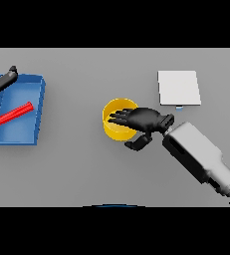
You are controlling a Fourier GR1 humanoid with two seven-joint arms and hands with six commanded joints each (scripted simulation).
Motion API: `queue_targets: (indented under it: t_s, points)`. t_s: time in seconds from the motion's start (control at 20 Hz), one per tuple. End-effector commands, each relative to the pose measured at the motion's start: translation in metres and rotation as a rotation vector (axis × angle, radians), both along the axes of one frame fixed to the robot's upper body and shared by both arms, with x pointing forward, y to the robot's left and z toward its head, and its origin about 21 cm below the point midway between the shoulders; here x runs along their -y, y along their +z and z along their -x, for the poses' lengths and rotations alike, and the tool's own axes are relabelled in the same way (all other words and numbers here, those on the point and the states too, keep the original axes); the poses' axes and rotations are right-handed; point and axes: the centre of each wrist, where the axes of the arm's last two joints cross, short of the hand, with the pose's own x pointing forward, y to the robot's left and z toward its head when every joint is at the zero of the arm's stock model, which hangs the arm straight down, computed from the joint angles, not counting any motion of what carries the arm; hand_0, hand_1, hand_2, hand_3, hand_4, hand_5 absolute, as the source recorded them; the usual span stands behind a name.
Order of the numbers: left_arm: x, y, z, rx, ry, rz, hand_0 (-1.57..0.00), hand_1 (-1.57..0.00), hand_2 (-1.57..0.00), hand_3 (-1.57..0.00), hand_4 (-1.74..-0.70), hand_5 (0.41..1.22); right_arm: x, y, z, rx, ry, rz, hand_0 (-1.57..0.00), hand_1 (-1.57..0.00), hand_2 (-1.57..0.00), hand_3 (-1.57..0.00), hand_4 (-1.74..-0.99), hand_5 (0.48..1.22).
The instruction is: Pick up the red beaker and tilt it to pour out 1 green nut into yellow bowl. Pick up the yellow bowl and place it on the metallic measuring scale.
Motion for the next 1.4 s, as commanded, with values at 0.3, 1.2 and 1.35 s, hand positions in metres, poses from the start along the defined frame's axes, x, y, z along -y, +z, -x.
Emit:
queue_targets:
  t_s: [0.3, 1.2, 1.35]
  points:
    - [0.000, 0.007, 0.001, 0.002, 0.009, -0.004, 0.00, 0.00, 0.00, 0.00, -0.79, 0.729, -0.009, -0.007, 0.002, -0.010, -0.014, 0.003, -0.32, -0.26, -0.29, -0.33, -1.436, 0.944]
    - [-0.001, 0.003, 0.000, 0.010, -0.002, -0.010, 0.00, 0.00, 0.00, 0.00, -0.79, 0.731, 0.005, 0.044, -0.005, 0.014, -0.034, 0.003, -1.54, -1.54, -1.54, -1.34, -1.719, 1.216]
    - [-0.002, 0.004, 0.001, 0.029, -0.004, 0.000, 0.00, 0.00, 0.00, 0.00, -0.80, 0.737, 0.012, 0.056, -0.008, 0.029, -0.061, 0.028, -1.56, -1.55, -1.55, -1.31, -1.722, 1.218]
